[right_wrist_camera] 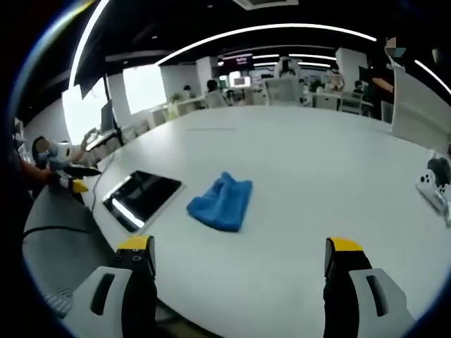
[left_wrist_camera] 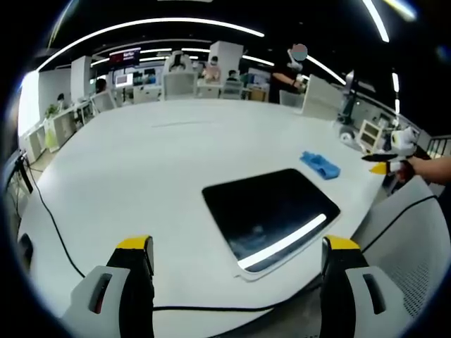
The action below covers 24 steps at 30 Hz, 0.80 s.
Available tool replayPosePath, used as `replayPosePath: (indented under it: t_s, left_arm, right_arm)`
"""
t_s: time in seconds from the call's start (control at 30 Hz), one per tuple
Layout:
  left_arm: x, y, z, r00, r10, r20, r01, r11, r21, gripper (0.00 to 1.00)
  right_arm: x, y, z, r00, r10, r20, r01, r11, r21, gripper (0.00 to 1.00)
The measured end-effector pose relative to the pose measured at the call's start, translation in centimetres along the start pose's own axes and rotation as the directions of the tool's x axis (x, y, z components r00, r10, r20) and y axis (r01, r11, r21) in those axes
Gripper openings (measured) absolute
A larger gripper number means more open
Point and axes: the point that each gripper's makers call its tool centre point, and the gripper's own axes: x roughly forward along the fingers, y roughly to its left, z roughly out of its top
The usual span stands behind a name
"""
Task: Wipe the mirror surface with the cleaning cloth until all visible marks leave the cleaned area.
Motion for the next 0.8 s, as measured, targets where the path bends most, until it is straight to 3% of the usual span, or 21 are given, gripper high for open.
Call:
replayPosePath:
  t_s: [0.2, 0.27, 0.33, 0.43, 0.53, 0.63, 0.7, 0.8]
  left_arm:
    - [0.0, 0.1, 0.0, 1.000, 0.002, 0.003, -0.002, 1.000, -0.002, 0.99]
    - [-0.1, 0.1, 0.1, 1.000, 0.004, 0.004, -0.004, 1.000, -0.003, 0.99]
    - [-0.1, 0.2, 0.1, 1.000, 0.006, 0.008, -0.006, 1.000, -0.005, 0.99]
    - [-0.1, 0.2, 0.2, 1.000, 0.009, 0.013, -0.009, 1.000, -0.008, 0.99]
    - [-0.1, 0.3, 0.2, 1.000, 0.007, 0.016, -0.007, 1.000, -0.008, 0.99]
    - [0.0, 0.2, 0.1, 1.000, 0.003, 0.010, -0.002, 1.000, -0.007, 0.99]
    - [0.1, 0.1, -0.1, 1.000, -0.002, -0.003, 0.002, 1.000, -0.006, 0.99]
    - [0.1, -0.5, 0.0, 1.000, -0.026, 0.000, 0.026, 1.000, 0.003, 0.99]
  right_arm:
    - [-0.1, 0.0, 0.2, 1.000, -0.002, 0.003, 0.002, 1.000, -0.001, 1.00]
    - [0.1, 0.1, 0.0, 1.000, -0.003, -0.022, 0.003, 1.000, 0.011, 0.99]
    - [0.1, -0.2, -1.8, 0.987, -0.032, -0.160, 0.037, 0.999, 0.025, 0.96]
    - [0.4, 0.4, -2.0, 0.966, -0.018, -0.258, 0.034, 0.998, 0.061, 0.96]
    - [1.2, 1.2, 0.1, 0.964, -0.004, -0.265, 0.030, 0.995, 0.095, 0.97]
    - [1.9, 1.7, 2.7, 0.951, -0.031, -0.307, 0.061, 0.994, 0.090, 0.95]
    - [2.5, 1.8, 4.3, 0.941, -0.050, -0.334, 0.102, 0.985, 0.140, 0.92]
    - [3.6, 2.5, 6.1, 0.932, -0.024, -0.362, 0.096, 0.979, 0.182, 0.88]
